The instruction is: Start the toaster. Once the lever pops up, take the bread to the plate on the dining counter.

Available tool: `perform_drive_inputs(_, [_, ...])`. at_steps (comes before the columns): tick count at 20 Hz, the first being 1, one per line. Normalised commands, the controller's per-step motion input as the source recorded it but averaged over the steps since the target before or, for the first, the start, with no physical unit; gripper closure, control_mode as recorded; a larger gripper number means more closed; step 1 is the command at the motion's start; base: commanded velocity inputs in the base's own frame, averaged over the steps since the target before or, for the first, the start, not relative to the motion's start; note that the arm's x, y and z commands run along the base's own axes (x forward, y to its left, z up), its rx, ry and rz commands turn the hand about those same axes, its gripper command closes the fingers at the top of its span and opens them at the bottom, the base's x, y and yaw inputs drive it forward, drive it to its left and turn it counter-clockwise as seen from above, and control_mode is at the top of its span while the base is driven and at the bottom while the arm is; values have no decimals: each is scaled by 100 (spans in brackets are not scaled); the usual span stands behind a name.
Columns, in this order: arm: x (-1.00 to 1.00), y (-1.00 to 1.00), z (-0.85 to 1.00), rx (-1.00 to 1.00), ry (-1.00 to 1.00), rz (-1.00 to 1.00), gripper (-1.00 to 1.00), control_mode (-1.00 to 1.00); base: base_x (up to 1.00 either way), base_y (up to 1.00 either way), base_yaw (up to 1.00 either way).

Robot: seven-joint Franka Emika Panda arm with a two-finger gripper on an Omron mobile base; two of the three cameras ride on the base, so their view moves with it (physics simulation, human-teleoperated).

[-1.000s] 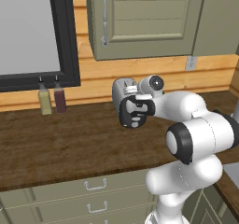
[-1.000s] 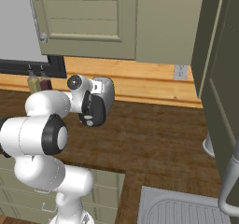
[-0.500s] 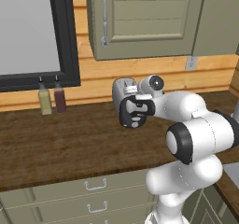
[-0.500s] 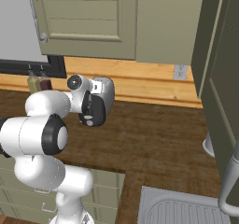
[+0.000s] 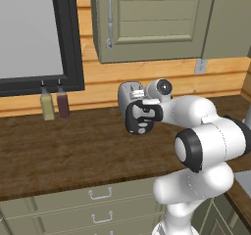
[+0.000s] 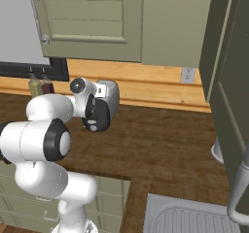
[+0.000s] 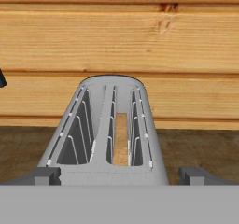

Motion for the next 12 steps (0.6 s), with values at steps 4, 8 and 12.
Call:
perform_drive_inputs(4, [0,0,0,0,0,0,-100,-100,0,0,0])
perform_drive_inputs(8, [0,0,0,0,0,0,-100,-100,0,0,0])
perform_drive_inputs(12, [0,0,0,0,0,0,-100,-100,0,0,0])
